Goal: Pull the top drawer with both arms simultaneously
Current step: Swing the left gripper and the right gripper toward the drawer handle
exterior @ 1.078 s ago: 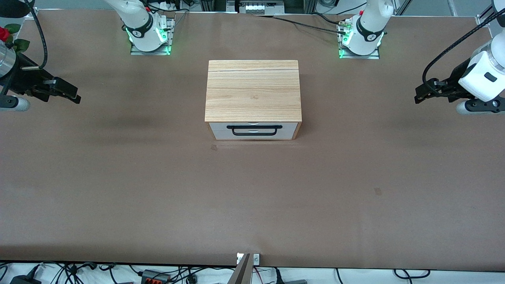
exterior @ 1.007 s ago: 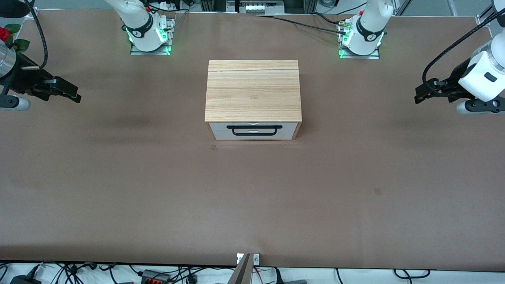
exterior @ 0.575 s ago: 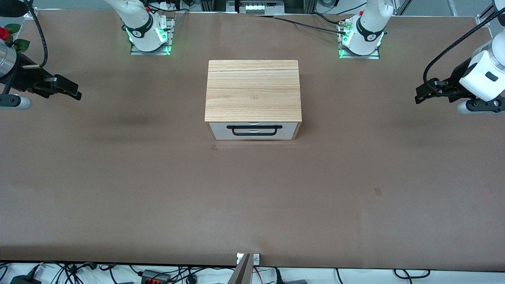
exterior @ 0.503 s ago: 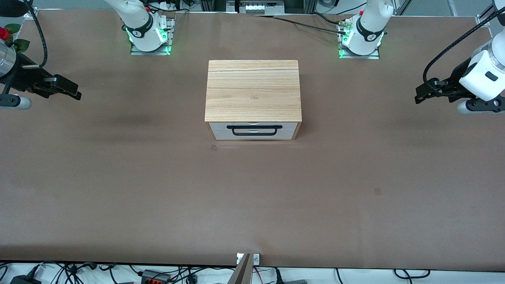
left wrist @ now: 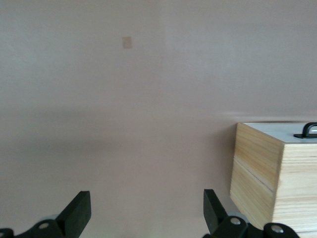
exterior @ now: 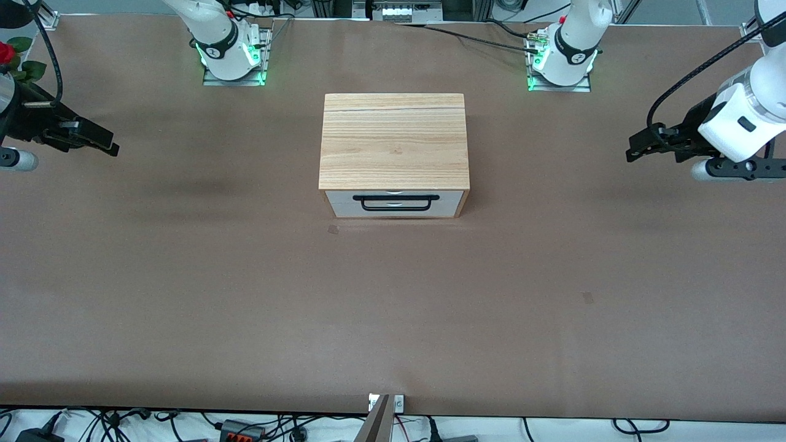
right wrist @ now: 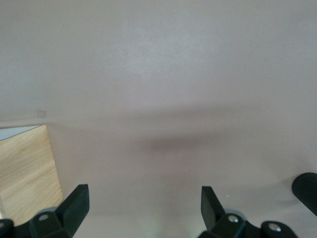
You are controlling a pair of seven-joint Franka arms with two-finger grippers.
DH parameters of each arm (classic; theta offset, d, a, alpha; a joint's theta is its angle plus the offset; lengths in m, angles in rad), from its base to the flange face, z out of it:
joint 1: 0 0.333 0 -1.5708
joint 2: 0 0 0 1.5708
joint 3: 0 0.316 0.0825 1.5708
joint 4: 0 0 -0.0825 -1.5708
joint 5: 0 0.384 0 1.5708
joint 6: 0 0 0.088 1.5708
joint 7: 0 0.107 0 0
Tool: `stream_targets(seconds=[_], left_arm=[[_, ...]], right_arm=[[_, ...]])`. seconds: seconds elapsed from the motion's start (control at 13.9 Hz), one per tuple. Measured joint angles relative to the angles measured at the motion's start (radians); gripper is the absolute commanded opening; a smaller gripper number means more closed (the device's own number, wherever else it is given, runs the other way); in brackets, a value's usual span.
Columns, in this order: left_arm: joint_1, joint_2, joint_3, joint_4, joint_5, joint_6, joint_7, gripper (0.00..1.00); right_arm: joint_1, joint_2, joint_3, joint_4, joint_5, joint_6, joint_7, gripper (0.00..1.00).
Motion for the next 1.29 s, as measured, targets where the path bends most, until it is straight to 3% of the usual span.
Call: stream_targets(seconds=[0.5, 0.79, 0.93, 1.29], left_arm=[[-0.017, 0.152, -0.001, 0.041, -0.199, 0.011, 0.001, 1.00], [-0.036, 0.238, -0.001, 0.065, -0.301, 0.061, 0.003, 1.00], [-0.043, 0.278, -0.002, 0.066, -0.396, 0.099, 0.021, 1.00], [-0.044, 0.439, -0.002, 0.065, -0.744, 0.166, 0.349, 1.00]], right_arm=[[0.004, 0.008, 0.007, 0.000, 0.000, -0.003, 0.000, 1.00], [0.053, 0.085, 0.017, 0.000, 0.026, 0.000, -0.001, 1.00], [0.097, 0.152, 0.020, -0.001, 0.166, 0.004, 0.000, 1.00], [0.121, 0.334, 0.021, 0.001, 0.574, 0.066, -0.034, 1.00]])
